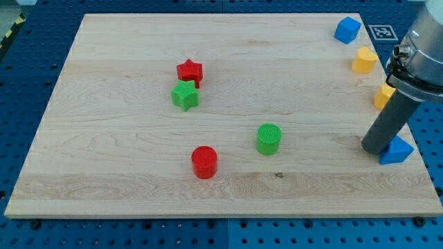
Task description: Point your arm below the green circle
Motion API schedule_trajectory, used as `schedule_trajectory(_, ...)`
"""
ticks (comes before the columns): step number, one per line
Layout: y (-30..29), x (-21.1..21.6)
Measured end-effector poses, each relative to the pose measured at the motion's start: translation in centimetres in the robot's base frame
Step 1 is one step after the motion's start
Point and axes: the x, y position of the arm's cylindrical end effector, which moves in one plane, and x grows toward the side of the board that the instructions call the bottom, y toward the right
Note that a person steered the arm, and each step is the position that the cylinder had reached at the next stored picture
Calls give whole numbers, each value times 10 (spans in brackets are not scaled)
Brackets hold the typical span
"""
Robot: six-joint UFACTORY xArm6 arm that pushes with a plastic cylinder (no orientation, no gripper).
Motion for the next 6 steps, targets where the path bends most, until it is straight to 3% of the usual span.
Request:
schedule_trajectory(2,-16,2)
schedule_trajectory(6,-126,26)
